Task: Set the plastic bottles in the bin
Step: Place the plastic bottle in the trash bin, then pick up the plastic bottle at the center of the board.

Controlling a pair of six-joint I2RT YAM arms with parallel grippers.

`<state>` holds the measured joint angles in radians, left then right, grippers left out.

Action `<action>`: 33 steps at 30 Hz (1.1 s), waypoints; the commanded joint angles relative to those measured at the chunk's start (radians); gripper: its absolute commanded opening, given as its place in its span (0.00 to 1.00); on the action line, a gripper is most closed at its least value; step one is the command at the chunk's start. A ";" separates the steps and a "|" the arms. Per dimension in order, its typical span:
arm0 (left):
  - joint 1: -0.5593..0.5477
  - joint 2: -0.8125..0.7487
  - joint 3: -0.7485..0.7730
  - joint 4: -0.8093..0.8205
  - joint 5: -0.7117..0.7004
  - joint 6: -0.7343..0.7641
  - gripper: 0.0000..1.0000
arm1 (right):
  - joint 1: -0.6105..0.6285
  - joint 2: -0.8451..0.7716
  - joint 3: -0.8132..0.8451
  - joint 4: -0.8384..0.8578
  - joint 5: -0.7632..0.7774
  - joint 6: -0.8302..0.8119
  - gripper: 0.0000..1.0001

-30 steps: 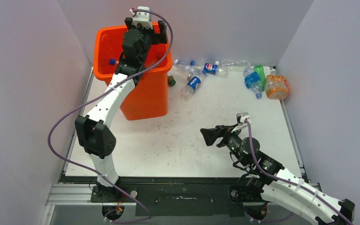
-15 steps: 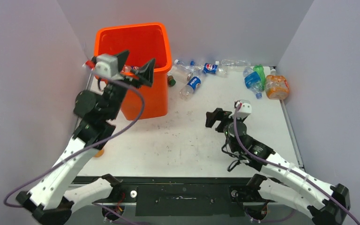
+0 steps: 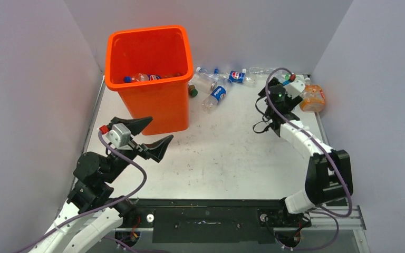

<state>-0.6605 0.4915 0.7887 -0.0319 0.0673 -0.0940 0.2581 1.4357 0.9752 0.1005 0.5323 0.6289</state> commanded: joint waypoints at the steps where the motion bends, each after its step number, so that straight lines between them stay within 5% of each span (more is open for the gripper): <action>1: -0.004 -0.073 -0.101 0.016 0.089 -0.097 0.96 | -0.177 0.112 0.091 0.059 -0.019 -0.013 0.90; 12: 0.024 -0.048 -0.131 0.005 0.104 -0.184 0.96 | -0.533 0.276 0.079 0.209 -0.217 0.107 0.90; 33: 0.032 -0.009 -0.127 -0.037 0.042 -0.150 0.96 | -0.554 0.639 0.371 0.180 -0.199 0.118 0.90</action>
<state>-0.6373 0.4744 0.6437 -0.0753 0.1268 -0.2546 -0.2886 2.0357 1.2732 0.2756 0.3454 0.7021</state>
